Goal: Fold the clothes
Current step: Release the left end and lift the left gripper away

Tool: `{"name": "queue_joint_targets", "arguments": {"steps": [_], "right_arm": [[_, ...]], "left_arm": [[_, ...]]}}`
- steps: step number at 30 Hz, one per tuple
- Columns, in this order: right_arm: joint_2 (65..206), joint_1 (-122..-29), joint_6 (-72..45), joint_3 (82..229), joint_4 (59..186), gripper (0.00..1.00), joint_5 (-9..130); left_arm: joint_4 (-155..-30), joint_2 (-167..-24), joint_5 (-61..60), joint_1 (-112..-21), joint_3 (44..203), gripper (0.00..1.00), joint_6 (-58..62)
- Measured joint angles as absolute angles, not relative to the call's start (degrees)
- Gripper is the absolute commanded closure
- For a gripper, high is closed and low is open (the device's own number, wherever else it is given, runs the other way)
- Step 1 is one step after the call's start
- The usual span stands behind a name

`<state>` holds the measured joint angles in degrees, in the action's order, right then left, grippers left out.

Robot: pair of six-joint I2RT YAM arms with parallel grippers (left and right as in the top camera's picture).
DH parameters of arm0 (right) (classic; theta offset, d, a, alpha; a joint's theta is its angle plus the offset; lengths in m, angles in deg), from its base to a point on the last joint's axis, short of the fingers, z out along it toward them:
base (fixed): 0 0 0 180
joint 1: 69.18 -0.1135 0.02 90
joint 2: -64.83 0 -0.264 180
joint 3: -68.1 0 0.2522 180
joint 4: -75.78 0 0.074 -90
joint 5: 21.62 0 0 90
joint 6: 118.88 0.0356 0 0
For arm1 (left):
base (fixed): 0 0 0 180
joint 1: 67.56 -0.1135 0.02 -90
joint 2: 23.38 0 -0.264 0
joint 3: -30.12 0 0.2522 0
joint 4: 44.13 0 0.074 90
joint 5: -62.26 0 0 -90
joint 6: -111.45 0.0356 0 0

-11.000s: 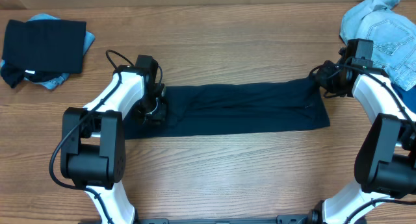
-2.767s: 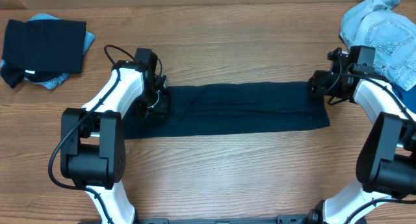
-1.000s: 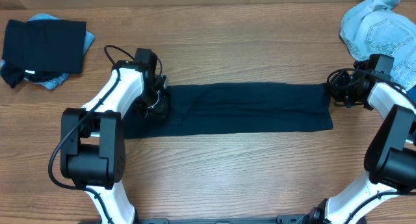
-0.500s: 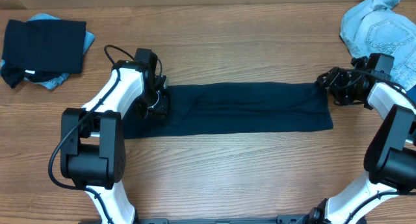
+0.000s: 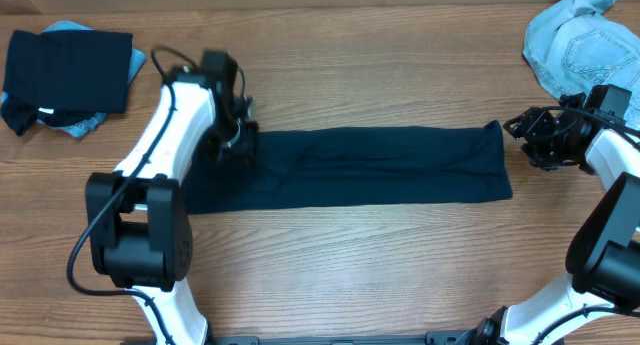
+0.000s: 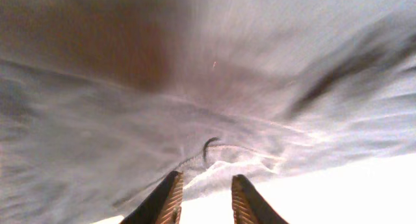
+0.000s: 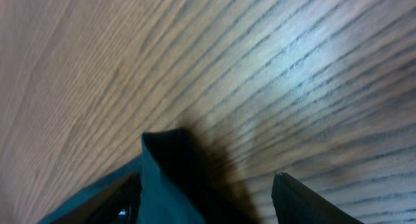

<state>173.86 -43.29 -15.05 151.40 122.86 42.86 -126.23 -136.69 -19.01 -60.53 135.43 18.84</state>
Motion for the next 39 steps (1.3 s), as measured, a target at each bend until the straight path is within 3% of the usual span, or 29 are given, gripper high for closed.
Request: {"name": "queue_joint_targets", "arguments": {"steps": [4, 8, 15, 22, 29, 32, 34, 39], "right_arm": [[173.8, -43.3, -14.2, 151.5, 128.6, 0.26, 42.9], [173.8, -43.3, -14.7, 151.6, 131.5, 0.23, 42.9], [173.8, -42.1, -17.2, 151.6, 129.5, 0.2, 43.0], [173.8, -37.6, -23.4, 151.6, 134.4, 0.07, 44.2], [173.8, -38.0, -30.2, 151.6, 134.8, 0.02, 44.0], [173.9, -38.0, -31.9, 151.6, 135.2, 0.0, 43.1], [174.2, -37.9, -32.4, 151.6, 135.6, 0.0, 41.5], [177.5, -36.9, -33.9, 152.4, 136.5, 0.01, 33.9]], "left_arm": [[-131.8, -134.6, -19.2, -60.6, 146.3, 0.45, 19.2], [-134.9, -130.4, -19.2, -60.6, 154.0, 0.41, 19.1], [-138.5, -128.1, -19.2, -60.6, 157.1, 0.43, 19.1], [-138.1, -128.1, -18.0, -62.1, 157.1, 0.43, 19.6], [-136.5, -128.1, -6.3, -63.5, 157.2, 0.42, 24.7], [-136.6, -128.1, -1.5, -64.0, 157.3, 0.49, 27.6], [-137.0, -128.1, -0.3, -64.2, 157.4, 0.39, 28.7], [-138.7, -128.1, -1.8, -64.2, 157.5, 0.28, 29.4]]}}
